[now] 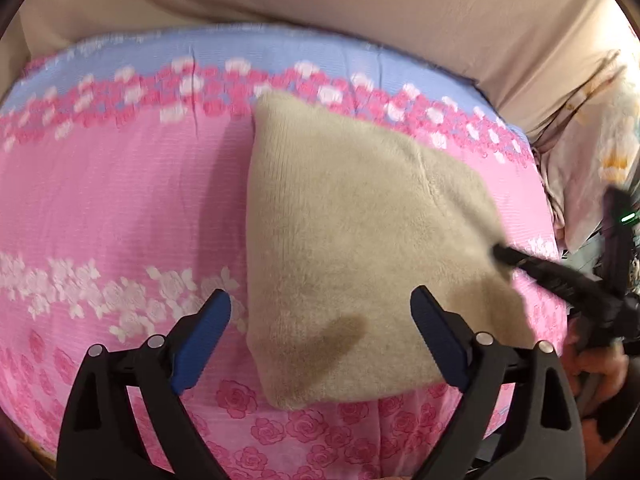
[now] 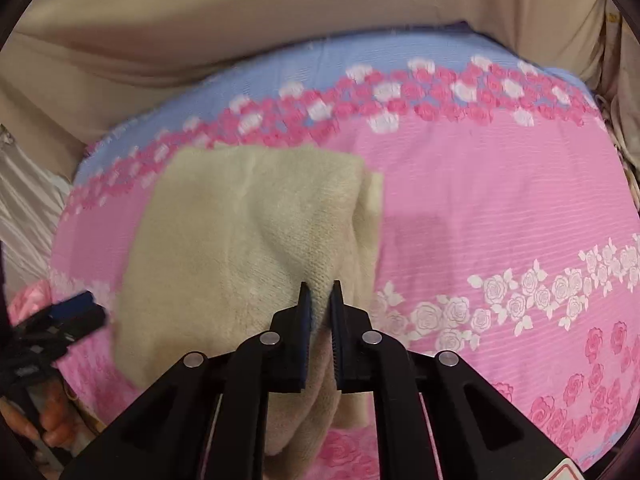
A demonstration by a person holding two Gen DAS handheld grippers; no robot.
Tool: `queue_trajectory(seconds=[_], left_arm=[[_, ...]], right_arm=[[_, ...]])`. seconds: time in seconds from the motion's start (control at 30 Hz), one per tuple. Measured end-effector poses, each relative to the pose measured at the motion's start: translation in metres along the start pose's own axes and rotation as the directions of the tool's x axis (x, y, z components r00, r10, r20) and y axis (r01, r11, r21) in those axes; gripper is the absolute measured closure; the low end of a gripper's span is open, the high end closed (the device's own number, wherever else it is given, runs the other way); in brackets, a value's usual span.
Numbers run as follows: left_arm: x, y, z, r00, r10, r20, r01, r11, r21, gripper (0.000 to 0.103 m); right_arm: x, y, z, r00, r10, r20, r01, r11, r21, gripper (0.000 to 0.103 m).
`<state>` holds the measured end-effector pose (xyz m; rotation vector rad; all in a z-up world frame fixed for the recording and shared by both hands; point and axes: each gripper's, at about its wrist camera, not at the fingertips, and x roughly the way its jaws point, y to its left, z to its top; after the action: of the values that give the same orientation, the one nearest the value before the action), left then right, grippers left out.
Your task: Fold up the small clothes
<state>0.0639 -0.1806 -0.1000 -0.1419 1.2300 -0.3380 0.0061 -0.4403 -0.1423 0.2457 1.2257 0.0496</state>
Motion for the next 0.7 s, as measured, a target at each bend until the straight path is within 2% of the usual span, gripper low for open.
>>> queue_trajectory(seconds=[0.03, 0.07, 0.13, 0.17, 0.2, 0.27, 0.33, 0.43, 0.53, 0.6, 0.63, 0.67, 0.7], left_arm=[[0.005, 0.003, 0.0, 1.0, -0.014, -0.017, 0.013, 1.0, -0.023, 0.014], [0.009, 0.008, 0.001, 0.999, -0.018, -0.029, 0.017, 0.999, -0.048, 0.014], [0.008, 0.015, 0.003, 1.0, -0.015, -0.023, 0.013, 0.997, -0.076, 0.014], [0.007, 0.02, 0.005, 1.0, -0.023, -0.018, 0.021, 0.996, -0.091, 0.013], [0.008, 0.024, 0.007, 0.999, -0.032, -0.021, 0.029, 0.994, -0.102, 0.013], [0.014, 0.032, 0.009, 0.998, -0.044, -0.033, 0.039, 0.99, -0.135, 0.013], [0.028, 0.042, 0.013, 0.993, -0.106, -0.059, 0.093, 0.977, -0.19, 0.013], [0.053, 0.058, 0.013, 0.974, -0.207, -0.094, 0.17, 0.938, -0.302, 0.013], [0.076, 0.069, 0.008, 0.953, -0.282, -0.108, 0.223, 0.897, -0.381, 0.013], [0.084, 0.072, 0.004, 0.936, -0.341, -0.088, 0.277, 0.866, -0.416, 0.015], [0.086, 0.072, 0.004, 0.928, -0.364, -0.076, 0.301, 0.856, -0.42, 0.027], [0.086, 0.07, 0.004, 0.922, -0.38, -0.07, 0.318, 0.85, -0.421, 0.034], [0.083, 0.066, 0.004, 0.928, -0.366, -0.063, 0.311, 0.858, -0.409, 0.039]], right_arm=[[0.011, -0.001, -0.001, 0.999, 0.004, -0.036, -0.004, 1.0, -0.004, 0.085], [0.008, -0.001, -0.002, 1.0, 0.008, -0.021, -0.008, 1.0, 0.008, 0.084], [-0.012, -0.001, -0.003, 0.999, 0.034, 0.038, -0.036, 0.999, 0.037, 0.056], [-0.022, -0.001, -0.005, 0.996, 0.046, 0.078, -0.049, 0.998, 0.041, 0.033], [-0.025, 0.0, -0.005, 0.994, 0.054, 0.098, -0.057, 0.998, 0.028, 0.027], [-0.017, 0.002, -0.005, 0.997, 0.035, 0.072, -0.034, 0.999, -0.01, 0.024], [0.001, -0.001, -0.005, 0.999, 0.038, 0.013, -0.038, 0.999, 0.003, 0.024], [0.022, -0.007, -0.009, 0.997, 0.073, -0.038, -0.071, 0.996, 0.054, 0.024], [0.04, -0.018, -0.012, 0.978, 0.195, -0.07, -0.182, 0.97, 0.162, 0.024], [0.046, -0.028, -0.013, 0.965, 0.259, -0.049, -0.241, 0.941, 0.237, 0.037], [0.045, -0.029, -0.013, 0.957, 0.287, -0.036, -0.269, 0.93, 0.251, 0.05], [0.041, -0.032, -0.012, 0.949, 0.316, -0.021, -0.298, 0.915, 0.272, 0.067], [0.035, -0.032, -0.01, 0.948, 0.318, -0.008, -0.304, 0.914, 0.269, 0.074]])
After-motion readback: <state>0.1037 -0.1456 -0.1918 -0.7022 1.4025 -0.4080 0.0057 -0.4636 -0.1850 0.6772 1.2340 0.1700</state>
